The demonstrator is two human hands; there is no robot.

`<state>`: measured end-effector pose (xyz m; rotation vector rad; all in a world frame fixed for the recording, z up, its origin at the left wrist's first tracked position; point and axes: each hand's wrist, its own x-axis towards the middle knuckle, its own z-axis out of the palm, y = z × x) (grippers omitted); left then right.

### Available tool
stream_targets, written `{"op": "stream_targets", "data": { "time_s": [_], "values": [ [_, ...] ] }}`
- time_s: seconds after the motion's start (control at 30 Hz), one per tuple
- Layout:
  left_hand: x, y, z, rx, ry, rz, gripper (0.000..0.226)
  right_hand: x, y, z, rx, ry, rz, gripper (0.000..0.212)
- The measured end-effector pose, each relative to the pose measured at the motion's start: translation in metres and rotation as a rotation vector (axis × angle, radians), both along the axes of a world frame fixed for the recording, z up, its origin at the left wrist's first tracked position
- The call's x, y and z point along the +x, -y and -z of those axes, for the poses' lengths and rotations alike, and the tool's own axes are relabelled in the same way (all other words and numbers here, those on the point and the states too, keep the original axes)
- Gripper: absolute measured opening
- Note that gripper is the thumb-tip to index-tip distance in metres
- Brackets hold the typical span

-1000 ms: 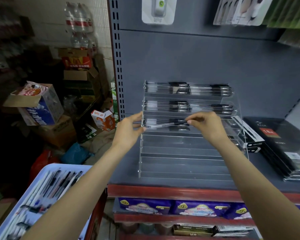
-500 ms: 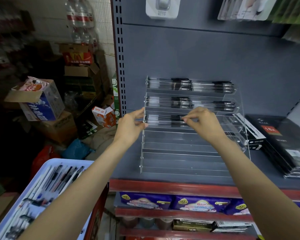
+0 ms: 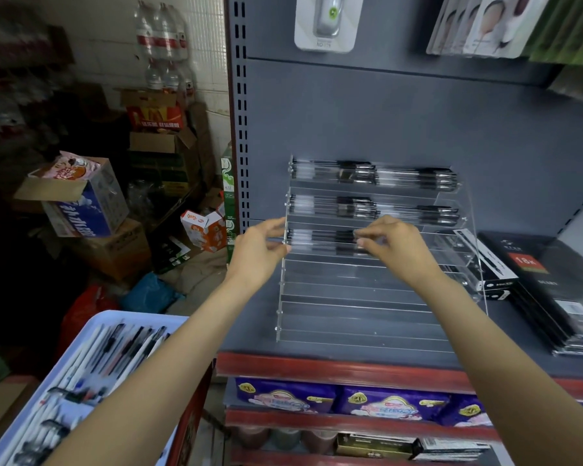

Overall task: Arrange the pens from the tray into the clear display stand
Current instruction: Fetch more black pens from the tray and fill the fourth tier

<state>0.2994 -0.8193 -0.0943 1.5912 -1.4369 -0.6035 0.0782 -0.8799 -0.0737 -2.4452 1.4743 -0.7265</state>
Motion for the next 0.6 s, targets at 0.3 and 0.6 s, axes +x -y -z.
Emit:
{"op": "stream_targets", "data": {
  "time_s": [0.3,0.6],
  "values": [
    [0.038,-0.036,-0.007,-0.105,0.104,-0.016,0.021,0.083,-0.047,0.003,0.086,0.299,-0.018,0.019],
    [0.172,-0.133,0.058,0.066,0.195,-0.091,0.018,0.232,-0.151,0.067,0.295,0.245,-0.148,0.02]
  ]
}}
